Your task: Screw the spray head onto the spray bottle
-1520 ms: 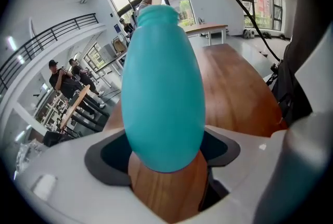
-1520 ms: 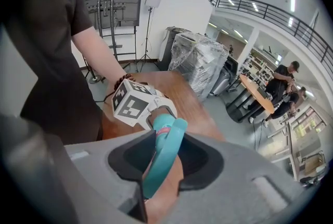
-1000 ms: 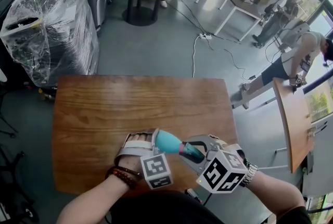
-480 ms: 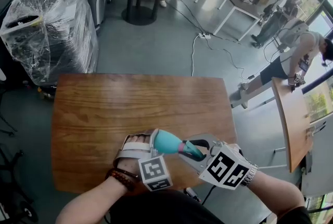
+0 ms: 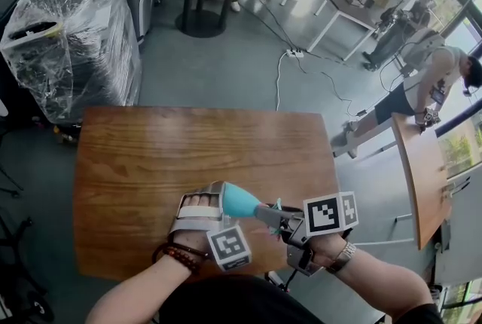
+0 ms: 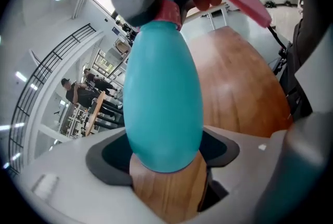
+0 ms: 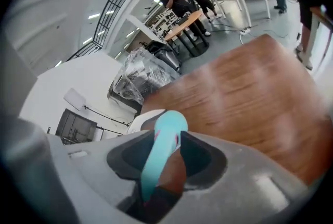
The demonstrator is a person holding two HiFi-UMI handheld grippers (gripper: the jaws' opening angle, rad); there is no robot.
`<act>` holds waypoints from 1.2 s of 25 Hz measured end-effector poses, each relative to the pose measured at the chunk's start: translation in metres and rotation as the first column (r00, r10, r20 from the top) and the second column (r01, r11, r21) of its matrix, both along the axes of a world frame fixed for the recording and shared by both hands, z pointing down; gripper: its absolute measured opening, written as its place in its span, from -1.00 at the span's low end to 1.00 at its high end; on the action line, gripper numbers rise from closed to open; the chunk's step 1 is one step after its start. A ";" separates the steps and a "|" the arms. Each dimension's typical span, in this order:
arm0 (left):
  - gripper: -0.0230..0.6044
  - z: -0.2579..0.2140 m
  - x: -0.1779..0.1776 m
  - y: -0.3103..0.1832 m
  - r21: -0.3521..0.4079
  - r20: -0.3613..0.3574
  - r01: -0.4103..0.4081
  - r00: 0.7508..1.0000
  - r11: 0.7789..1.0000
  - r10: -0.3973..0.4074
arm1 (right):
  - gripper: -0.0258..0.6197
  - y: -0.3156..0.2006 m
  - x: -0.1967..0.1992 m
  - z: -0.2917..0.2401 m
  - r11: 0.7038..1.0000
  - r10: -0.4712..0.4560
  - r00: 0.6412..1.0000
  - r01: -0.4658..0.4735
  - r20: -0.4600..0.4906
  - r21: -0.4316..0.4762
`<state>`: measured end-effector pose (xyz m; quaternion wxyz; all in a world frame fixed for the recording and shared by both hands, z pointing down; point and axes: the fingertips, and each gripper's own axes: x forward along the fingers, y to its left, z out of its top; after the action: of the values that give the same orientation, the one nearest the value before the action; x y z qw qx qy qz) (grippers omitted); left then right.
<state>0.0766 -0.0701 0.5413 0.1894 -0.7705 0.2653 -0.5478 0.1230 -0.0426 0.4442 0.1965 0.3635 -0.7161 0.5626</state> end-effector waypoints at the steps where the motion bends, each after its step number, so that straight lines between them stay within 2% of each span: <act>1: 0.39 0.001 0.002 0.002 -0.018 -0.021 0.001 1.000 1.000 -0.001 | -0.36 0.000 -0.001 -0.001 1.000 -0.016 1.000 0.016 -0.004 0.015; 2: 0.39 0.003 0.003 0.004 -0.035 -0.031 -0.001 1.000 0.999 0.000 | -0.19 0.000 -0.002 -0.002 0.999 -0.029 1.000 0.029 -0.003 0.026; 7: 0.39 0.014 -0.001 0.007 -0.115 -0.077 -0.002 0.997 0.993 -0.007 | -0.05 -0.006 0.010 -0.019 0.990 -0.061 0.998 0.064 -0.025 0.127; 9: 0.40 0.017 -0.004 0.006 -0.144 -0.090 -0.007 0.996 0.990 -0.006 | -0.02 -0.011 0.016 -0.037 0.963 -0.116 0.990 0.133 -0.082 0.233; 10: 0.40 0.018 -0.004 0.007 -0.161 -0.099 -0.012 0.995 0.987 -0.004 | -0.02 -0.012 0.018 -0.048 0.938 -0.154 0.981 0.183 -0.119 0.295; 12: 0.40 0.020 -0.006 0.007 -0.190 -0.119 -0.020 0.993 0.982 -0.003 | -0.02 -0.013 0.019 -0.068 0.868 -0.233 0.952 0.296 -0.199 0.398; 13: 0.40 0.020 -0.006 0.007 -0.201 -0.128 -0.023 0.992 0.979 -0.003 | -0.02 -0.011 0.018 -0.075 0.823 -0.276 0.927 0.364 -0.253 0.435; 14: 0.40 0.020 -0.007 0.007 -0.210 -0.139 -0.028 0.990 0.977 -0.001 | -0.02 -0.008 0.016 -0.079 0.763 -0.323 0.887 0.450 -0.329 0.464; 15: 0.40 0.018 -0.007 0.008 -0.215 -0.151 -0.037 0.989 0.976 0.004 | -0.02 -0.003 0.014 -0.081 0.680 -0.374 0.822 0.557 -0.429 0.476; 16: 0.40 0.016 -0.005 0.009 -0.216 -0.164 -0.049 0.986 0.975 0.013 | -0.02 0.004 0.012 -0.081 0.576 -0.420 0.727 0.676 -0.543 0.460; 17: 0.40 0.013 -0.003 0.010 -0.215 -0.177 -0.064 0.984 0.975 0.025 | -0.03 0.012 0.009 -0.077 0.465 -0.455 0.612 0.783 -0.647 0.413; 18: 0.40 0.010 -0.001 0.012 -0.214 -0.193 -0.079 0.980 0.974 0.037 | -0.04 0.021 0.004 -0.072 0.370 -0.477 0.506 0.857 -0.719 0.358; 19: 0.40 0.006 0.002 0.014 -0.215 -0.211 -0.094 0.976 0.972 0.048 | -0.05 0.027 -0.002 -0.065 0.305 -0.491 0.432 0.899 -0.757 0.316; 20: 0.40 0.002 0.004 0.016 -0.214 -0.228 -0.109 0.972 0.971 0.058 | -0.07 0.031 -0.007 -0.059 0.265 -0.497 0.391 0.918 -0.774 0.294; 21: 0.40 -0.001 0.008 0.018 -0.213 -0.243 -0.122 0.968 0.969 0.069 | -0.17 0.032 -0.011 -0.054 0.241 -0.493 0.372 0.927 -0.787 0.287; 23: 0.40 -0.005 0.013 0.022 -0.211 -0.264 -0.146 0.961 0.966 0.088 | -0.38 0.031 -0.014 -0.050 0.204 -0.465 0.342 0.939 -0.817 0.278; 25: 0.40 -0.008 0.018 0.026 -0.215 -0.279 -0.163 0.955 0.963 0.099 | -0.46 0.032 -0.014 -0.046 0.164 -0.446 0.306 0.952 -0.841 0.259; 28: 0.40 -0.007 0.019 0.030 -0.224 -0.283 -0.168 0.954 0.960 0.101 | -0.55 0.034 -0.015 -0.043 0.126 -0.433 0.279 0.960 -0.857 0.249; 30: 0.40 -0.005 0.017 0.030 -0.221 -0.265 -0.164 0.959 0.961 0.102 | -0.56 0.035 -0.016 -0.043 0.119 -0.432 0.264 0.965 -0.863 0.235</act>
<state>0.0932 -0.0400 0.5363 0.0961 -0.8670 0.1659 -0.4599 0.1068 -0.0073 0.4013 0.5001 0.1379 -0.8441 -0.1356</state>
